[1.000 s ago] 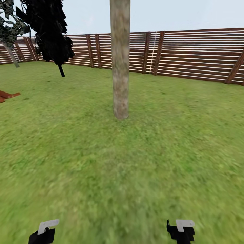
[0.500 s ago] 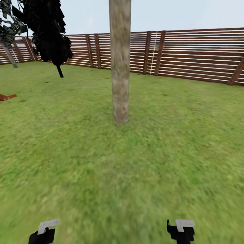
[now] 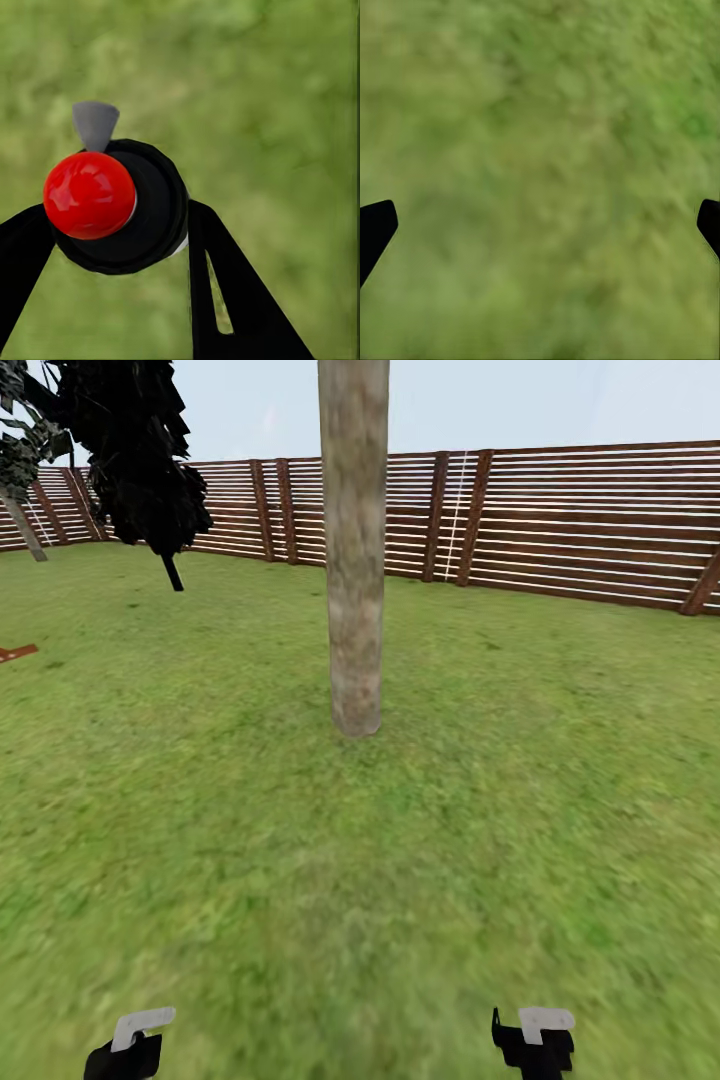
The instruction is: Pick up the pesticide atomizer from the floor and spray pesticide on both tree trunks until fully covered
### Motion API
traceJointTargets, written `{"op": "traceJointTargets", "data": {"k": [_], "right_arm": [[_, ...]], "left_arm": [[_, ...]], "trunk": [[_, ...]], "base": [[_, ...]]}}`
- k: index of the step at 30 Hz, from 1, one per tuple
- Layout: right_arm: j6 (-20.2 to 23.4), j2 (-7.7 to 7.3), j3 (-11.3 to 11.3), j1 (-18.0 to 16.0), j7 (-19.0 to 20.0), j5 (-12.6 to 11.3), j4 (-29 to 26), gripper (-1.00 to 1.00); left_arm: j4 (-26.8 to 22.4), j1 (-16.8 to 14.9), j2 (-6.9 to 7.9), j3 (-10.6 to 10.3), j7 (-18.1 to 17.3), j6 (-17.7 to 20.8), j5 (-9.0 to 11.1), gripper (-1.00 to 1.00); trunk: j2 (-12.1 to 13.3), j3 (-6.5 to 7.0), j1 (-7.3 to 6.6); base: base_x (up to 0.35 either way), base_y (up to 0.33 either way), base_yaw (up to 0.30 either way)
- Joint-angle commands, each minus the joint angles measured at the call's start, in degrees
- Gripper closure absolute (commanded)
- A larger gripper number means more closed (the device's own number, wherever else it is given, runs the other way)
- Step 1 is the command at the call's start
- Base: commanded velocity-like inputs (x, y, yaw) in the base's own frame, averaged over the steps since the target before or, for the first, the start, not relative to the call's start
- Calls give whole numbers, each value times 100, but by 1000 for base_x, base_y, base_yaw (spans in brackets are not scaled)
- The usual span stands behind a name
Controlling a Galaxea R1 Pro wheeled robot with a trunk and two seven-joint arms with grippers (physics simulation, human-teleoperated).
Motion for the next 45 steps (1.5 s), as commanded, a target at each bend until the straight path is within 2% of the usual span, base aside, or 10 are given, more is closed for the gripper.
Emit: {"op": "traceJointTargets", "data": {"k": [1, 29, 37, 45], "right_arm": [[0, 0, -1, 0, 2, 0, 0, -100], [0, 12, 1, 0, 3, 0, 0, -100], [0, 10, 1, 0, 4, 0, 0, -100], [0, 9, 1, 0, 10, 0, 0, -100]], "left_arm": [[0, 3, 0, 1, 0, 0, 0, 100], [0, 0, 0, 1, 0, 0, 0, 100], [0, 2, 0, 1, 0, 0, 0, 100], [0, 0, -7, -6, -8, 4, 1, 100]], "trunk": [[0, 0, 0], [0, 0, 0], [0, 0, 0], [0, 0, 0]], "base": [[339, 0, 0], [339, 0, 0], [339, 0, -182], [339, -34, -15]]}}
